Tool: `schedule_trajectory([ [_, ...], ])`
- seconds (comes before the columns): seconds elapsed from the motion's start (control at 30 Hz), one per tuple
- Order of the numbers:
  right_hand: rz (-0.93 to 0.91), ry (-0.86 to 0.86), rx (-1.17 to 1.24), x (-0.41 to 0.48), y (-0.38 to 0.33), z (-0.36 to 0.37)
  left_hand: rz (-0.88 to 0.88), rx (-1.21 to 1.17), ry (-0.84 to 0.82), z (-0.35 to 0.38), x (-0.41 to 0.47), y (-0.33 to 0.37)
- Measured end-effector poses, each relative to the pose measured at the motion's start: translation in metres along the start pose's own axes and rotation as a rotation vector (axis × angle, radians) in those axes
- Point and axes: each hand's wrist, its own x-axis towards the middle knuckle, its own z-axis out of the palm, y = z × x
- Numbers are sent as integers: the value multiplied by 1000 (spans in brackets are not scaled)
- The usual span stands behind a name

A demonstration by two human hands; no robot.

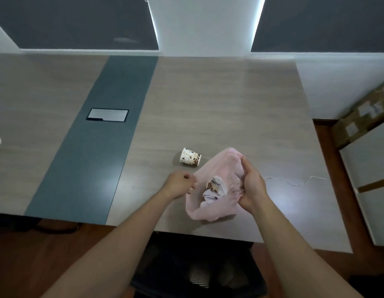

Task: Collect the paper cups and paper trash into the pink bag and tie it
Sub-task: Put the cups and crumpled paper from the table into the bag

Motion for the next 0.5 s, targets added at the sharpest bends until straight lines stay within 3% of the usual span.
schedule_trajectory([
  [0.1,20,69,9,8,9,5,-12,-104,145,-30,25,-8],
  [0.23,22,159,4,19,18,14,-11,-65,256,-51,94,-31],
  [0.33,-14,219,78,22,28,23,-41,-119,222,-52,132,-27],
  [0.5,-50,305,124,28,41,36,-134,-293,31,-41,180,-20],
])
